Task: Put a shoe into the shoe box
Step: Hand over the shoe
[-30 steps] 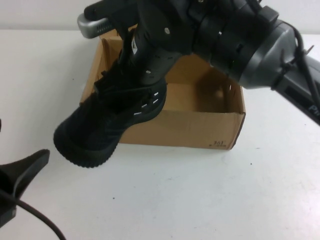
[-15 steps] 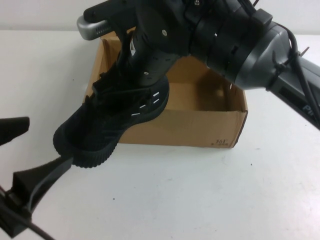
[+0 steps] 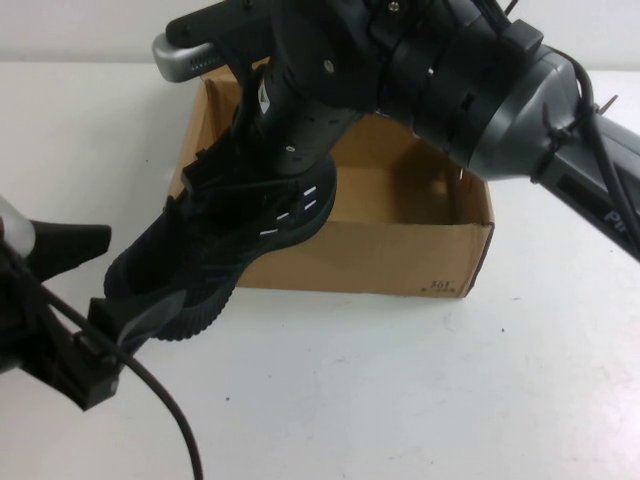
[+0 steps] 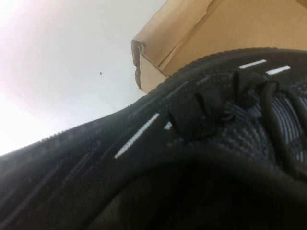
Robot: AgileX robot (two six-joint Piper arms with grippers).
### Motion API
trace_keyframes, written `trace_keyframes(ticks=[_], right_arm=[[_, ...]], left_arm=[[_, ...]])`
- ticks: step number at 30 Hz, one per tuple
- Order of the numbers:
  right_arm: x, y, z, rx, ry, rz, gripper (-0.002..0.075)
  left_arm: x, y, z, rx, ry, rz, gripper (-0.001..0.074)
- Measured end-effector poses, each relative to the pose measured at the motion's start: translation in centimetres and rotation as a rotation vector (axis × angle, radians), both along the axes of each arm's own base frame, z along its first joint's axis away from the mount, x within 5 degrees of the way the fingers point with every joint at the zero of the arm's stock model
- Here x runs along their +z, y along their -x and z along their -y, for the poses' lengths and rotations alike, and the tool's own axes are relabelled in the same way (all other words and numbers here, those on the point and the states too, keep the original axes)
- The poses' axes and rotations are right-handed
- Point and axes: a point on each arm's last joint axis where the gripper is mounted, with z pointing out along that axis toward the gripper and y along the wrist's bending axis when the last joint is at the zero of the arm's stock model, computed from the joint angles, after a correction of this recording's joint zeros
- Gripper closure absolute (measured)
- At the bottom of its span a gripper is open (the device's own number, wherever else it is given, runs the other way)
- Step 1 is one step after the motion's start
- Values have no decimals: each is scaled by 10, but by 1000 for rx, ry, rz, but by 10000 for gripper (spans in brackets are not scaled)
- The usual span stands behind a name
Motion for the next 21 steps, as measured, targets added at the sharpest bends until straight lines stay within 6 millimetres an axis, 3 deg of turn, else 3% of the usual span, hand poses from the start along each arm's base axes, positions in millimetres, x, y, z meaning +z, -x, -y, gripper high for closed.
trace_keyframes(ticks=[10,12,14,16,18,21], right_arm=[[0,2,-2,7,-21,-22,713],[-1,4,-3,12,-28,-43,713],[-1,5,-3,16,-39,-70,713],[-2,6,-4,20,-44,-81,713],[-2,6,-3,21,-46,-88,713],[-2,6,-3,33,-43,-87,713]], left_arm=[[-11,-17,7,-16,24,-50,152],[-15,-23,8,-6,39,-80,221],[-17,-25,9,-12,41,-98,442],[-17,-24,10,-32,34,-101,599],[-16,-24,11,-40,35,-98,659],[-16,-24,11,-46,35,-103,672]])
